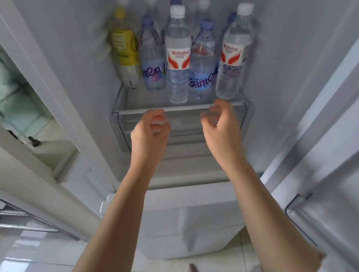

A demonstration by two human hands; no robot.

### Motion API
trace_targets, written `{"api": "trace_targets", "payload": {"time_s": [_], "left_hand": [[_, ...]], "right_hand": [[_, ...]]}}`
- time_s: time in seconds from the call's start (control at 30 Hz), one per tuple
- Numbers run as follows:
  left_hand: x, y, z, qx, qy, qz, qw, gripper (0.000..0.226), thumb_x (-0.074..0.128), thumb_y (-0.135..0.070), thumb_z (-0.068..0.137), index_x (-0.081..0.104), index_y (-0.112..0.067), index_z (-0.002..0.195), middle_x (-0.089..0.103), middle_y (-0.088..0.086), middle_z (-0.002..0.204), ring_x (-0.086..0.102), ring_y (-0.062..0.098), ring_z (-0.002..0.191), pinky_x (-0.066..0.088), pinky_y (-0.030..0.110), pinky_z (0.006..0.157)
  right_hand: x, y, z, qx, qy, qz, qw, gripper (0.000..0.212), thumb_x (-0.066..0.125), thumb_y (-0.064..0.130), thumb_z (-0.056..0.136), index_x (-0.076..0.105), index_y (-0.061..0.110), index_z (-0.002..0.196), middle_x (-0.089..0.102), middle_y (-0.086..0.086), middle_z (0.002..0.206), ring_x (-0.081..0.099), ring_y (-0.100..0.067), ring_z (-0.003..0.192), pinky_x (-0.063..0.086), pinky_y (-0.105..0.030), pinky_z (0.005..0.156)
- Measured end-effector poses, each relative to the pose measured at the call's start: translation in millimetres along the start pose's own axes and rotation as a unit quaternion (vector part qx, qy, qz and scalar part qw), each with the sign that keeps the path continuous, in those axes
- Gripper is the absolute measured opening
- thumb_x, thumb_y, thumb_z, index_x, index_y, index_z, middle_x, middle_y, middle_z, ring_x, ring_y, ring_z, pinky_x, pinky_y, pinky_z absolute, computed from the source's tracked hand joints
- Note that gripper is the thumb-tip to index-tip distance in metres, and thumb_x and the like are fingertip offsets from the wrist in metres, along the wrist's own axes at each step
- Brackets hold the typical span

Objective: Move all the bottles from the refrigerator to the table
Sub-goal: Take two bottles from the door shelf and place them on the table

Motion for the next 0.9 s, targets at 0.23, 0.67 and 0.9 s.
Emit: {"api": "trace_targets", "payload": {"time_s": [0.23,0.67,0.9], "left_hand": [[36.9,-11.8,84.7,0.01,-0.027,-0.038,0.999,0.051,0.069,-0.015,0.084,0.05,-0.02,0.131,0.058,-0.008,0.116,0.06,0.013,0.104,0.053,0.033,0.089],[82.5,-18.4,150.2,0.075,0.042,-0.077,0.993,0.08,0.086,-0.013,0.069,0.039,-0.013,0.134,0.056,-0.005,0.123,0.057,0.002,0.11,0.046,0.017,0.094],[79.2,-7.9,156.5,0.05,0.039,-0.099,0.993,0.09,0.093,-0.024,0.057,0.044,-0.021,0.133,0.062,-0.01,0.122,0.06,0.001,0.111,0.051,0.026,0.095]], "right_hand": [[17.3,-2.1,87.0,0.01,-0.013,0.056,0.998,0.047,0.058,0.018,0.091,0.04,0.012,0.134,0.05,-0.005,0.132,0.049,-0.015,0.12,0.038,-0.023,0.095],[55.8,-6.8,137.9,-0.024,-0.038,0.038,0.998,0.076,0.066,0.02,0.087,0.021,0.009,0.147,0.042,-0.009,0.146,0.042,-0.024,0.135,0.04,-0.044,0.109],[58.4,0.3,140.4,-0.062,-0.087,-0.03,0.994,0.076,0.071,0.014,0.082,0.026,-0.002,0.141,0.041,-0.021,0.139,0.043,-0.03,0.13,0.04,-0.04,0.109]]}}
Point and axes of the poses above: each hand's wrist, its own z-axis towards the middle knuckle, its own x-axis out of the palm, y = z × x, the point moved 10 cm from there along z, towards the middle knuckle
